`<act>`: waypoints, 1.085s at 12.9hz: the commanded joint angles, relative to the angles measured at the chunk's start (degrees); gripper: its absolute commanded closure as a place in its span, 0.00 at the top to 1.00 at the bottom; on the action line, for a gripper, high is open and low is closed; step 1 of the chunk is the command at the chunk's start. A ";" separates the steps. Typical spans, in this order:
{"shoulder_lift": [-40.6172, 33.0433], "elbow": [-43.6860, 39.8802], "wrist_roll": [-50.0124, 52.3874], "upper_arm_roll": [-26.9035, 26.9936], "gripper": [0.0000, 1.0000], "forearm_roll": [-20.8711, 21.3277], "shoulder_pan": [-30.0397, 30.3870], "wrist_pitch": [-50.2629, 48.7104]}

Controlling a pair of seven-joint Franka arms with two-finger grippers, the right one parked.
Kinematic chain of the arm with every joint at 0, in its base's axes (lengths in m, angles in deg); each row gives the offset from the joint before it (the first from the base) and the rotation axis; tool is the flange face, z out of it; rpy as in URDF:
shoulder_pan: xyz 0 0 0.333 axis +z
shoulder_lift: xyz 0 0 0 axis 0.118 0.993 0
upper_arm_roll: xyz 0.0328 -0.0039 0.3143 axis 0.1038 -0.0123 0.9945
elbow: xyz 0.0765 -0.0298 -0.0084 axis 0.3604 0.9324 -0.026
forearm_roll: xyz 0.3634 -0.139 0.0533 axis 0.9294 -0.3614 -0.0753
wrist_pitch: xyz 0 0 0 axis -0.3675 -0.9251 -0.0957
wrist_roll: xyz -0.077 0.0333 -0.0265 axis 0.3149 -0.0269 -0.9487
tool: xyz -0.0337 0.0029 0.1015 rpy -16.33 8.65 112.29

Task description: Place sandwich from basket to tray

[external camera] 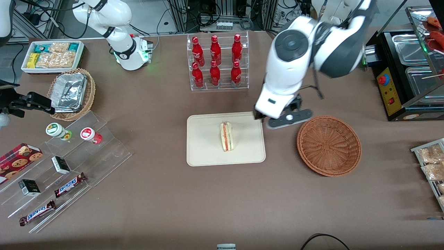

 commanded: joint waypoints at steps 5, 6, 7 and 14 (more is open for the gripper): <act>-6.40 1.46 -13.14 10.34 0.99 -1.04 -0.65 -5.99; -7.19 1.46 -16.73 12.28 0.99 -2.26 -0.56 -6.96; -8.07 1.46 -19.90 14.56 0.99 -3.41 -0.47 -8.19; -12.29 2.08 -38.70 8.64 0.99 -4.12 16.71 -14.42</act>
